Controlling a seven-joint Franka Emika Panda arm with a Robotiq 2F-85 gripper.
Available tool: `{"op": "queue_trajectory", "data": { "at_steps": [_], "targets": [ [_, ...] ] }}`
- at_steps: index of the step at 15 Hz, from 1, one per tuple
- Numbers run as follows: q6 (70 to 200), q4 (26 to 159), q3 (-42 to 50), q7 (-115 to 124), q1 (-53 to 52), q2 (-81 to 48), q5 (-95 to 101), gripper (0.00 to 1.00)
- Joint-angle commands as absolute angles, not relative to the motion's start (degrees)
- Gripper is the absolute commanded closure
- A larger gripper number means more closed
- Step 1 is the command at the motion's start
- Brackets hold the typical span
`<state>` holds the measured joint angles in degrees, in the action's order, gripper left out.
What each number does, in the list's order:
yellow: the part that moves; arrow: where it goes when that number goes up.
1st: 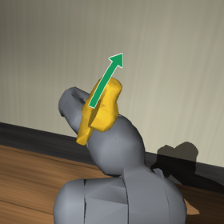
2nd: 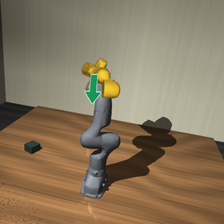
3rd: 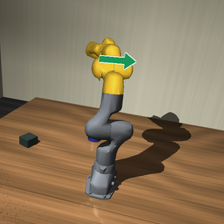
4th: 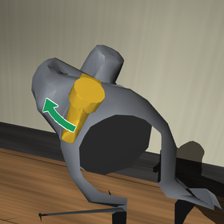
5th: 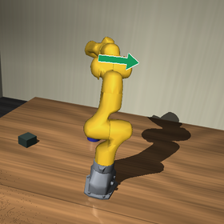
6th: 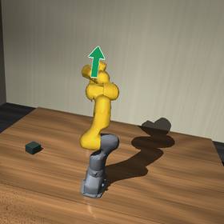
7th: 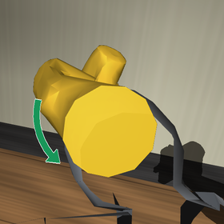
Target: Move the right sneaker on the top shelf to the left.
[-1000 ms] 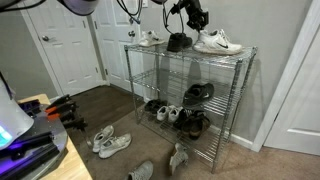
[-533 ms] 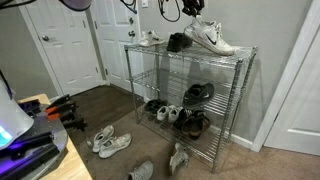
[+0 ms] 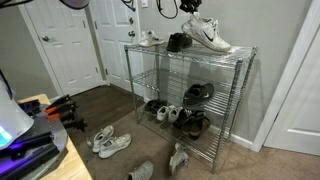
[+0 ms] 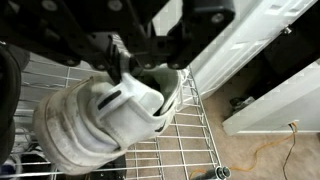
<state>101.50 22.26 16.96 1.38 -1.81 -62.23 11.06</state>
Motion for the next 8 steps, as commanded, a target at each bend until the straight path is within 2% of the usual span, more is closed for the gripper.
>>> {"op": "queue_trajectory", "data": {
  "at_steps": [1,8],
  "targets": [
    [101.7,22.6,16.7,-0.3,-3.1,-59.4,11.1,0.95],
    [103.5,20.5,12.5,-4.6,-7.2,-58.7,13.8,0.95]
  ]
}}
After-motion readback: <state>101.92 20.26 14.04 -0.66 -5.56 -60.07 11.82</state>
